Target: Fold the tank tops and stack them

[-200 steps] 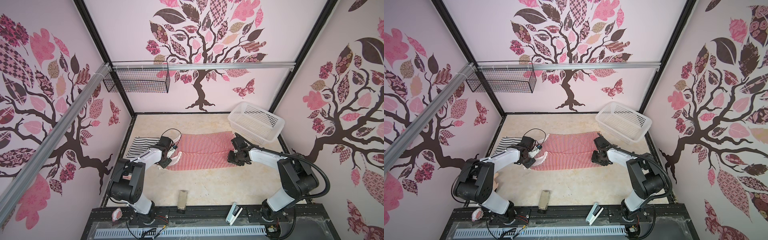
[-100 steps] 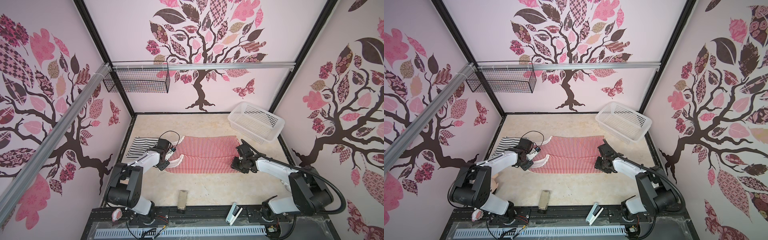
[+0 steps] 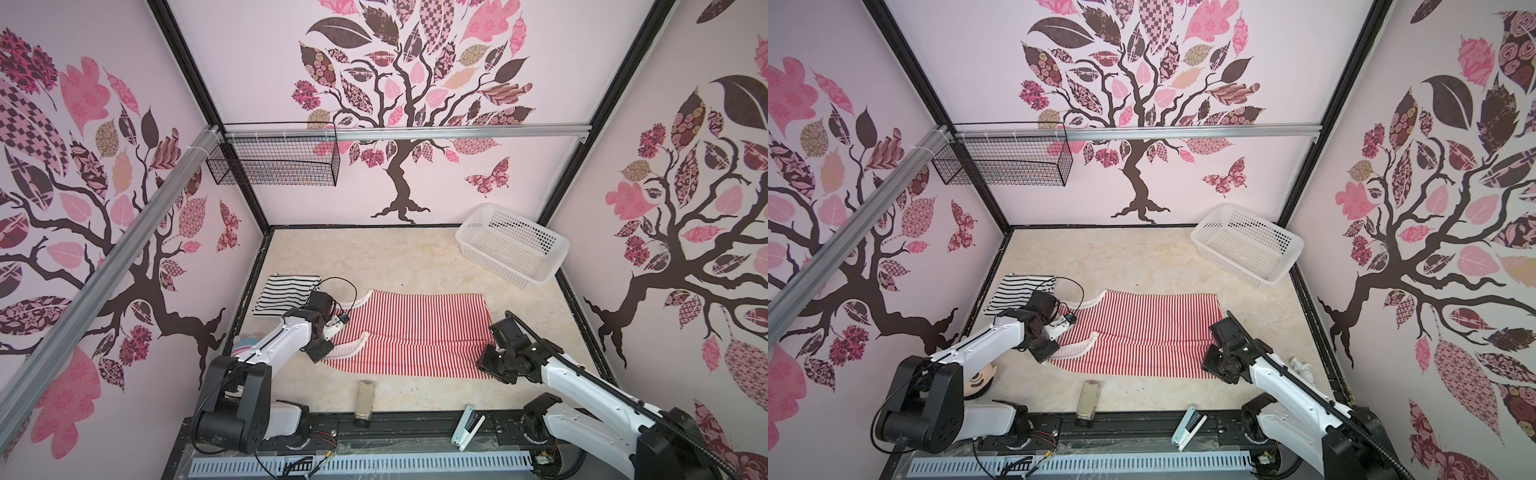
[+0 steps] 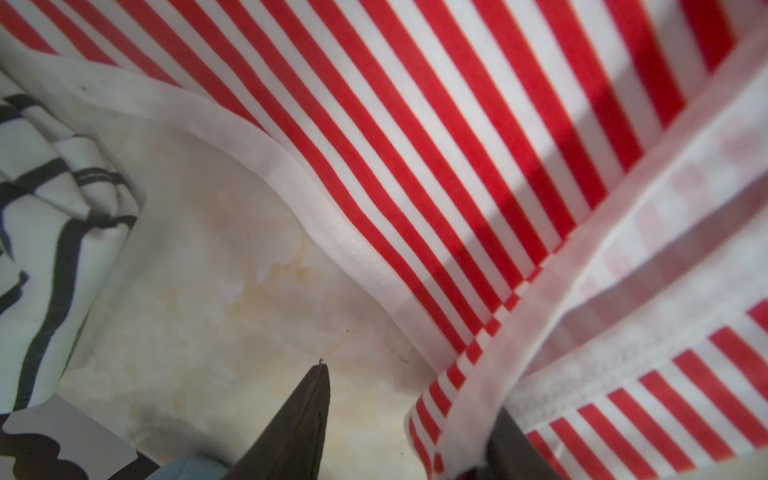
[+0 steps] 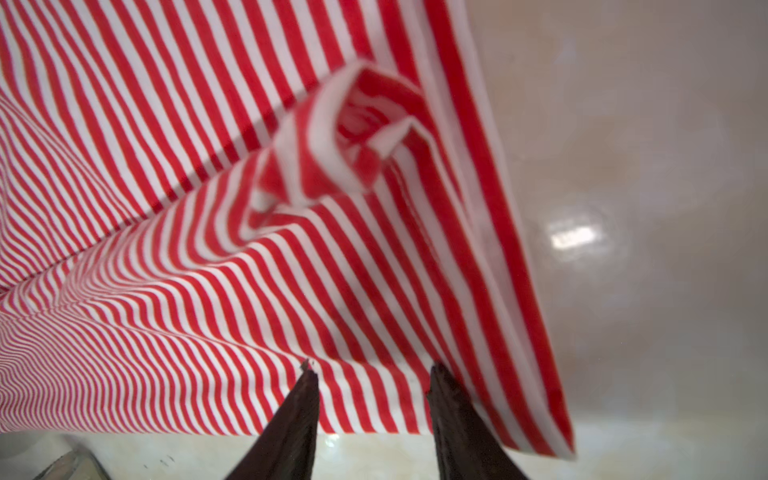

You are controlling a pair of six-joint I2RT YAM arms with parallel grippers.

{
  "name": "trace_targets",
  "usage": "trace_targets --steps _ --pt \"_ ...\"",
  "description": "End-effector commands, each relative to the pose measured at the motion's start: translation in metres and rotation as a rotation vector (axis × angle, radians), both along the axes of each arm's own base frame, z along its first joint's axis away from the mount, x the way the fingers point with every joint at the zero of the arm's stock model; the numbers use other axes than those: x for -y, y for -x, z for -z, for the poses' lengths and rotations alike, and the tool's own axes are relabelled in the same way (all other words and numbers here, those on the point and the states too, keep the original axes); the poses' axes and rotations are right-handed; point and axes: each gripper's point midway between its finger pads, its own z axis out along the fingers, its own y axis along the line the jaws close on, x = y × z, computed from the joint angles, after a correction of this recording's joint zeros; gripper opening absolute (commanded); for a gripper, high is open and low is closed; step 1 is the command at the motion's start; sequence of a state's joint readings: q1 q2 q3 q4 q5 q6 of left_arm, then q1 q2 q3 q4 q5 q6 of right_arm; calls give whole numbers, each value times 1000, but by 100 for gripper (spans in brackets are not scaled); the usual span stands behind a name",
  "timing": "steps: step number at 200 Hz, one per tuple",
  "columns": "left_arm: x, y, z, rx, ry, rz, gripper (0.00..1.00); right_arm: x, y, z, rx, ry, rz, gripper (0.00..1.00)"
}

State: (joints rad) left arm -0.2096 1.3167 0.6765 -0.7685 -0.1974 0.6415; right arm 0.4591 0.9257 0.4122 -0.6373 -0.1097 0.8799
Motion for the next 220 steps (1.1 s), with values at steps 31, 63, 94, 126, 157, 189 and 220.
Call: trace_targets --steps 31,63,94,126,157,189,220 --pt "12 -32 -49 132 81 -54 56 2 -20 -51 69 54 -11 49" --pt "36 -63 -78 179 202 -64 57 -6 -62 -70 133 110 -37 50" --pt "42 -88 -85 159 200 -68 57 -9 -109 -85 188 105 -30 51" --pt "34 -74 -71 82 147 -32 55 -10 -130 -88 178 97 -45 51" --pt "21 -33 -48 -6 91 10 55 -26 -112 -69 130 49 -79 51" --pt "12 4 -40 -59 71 23 55 -42 -81 -53 98 32 -117 51" --pt "9 24 -27 -133 60 30 55 -38 -57 -37 66 26 -111 51"
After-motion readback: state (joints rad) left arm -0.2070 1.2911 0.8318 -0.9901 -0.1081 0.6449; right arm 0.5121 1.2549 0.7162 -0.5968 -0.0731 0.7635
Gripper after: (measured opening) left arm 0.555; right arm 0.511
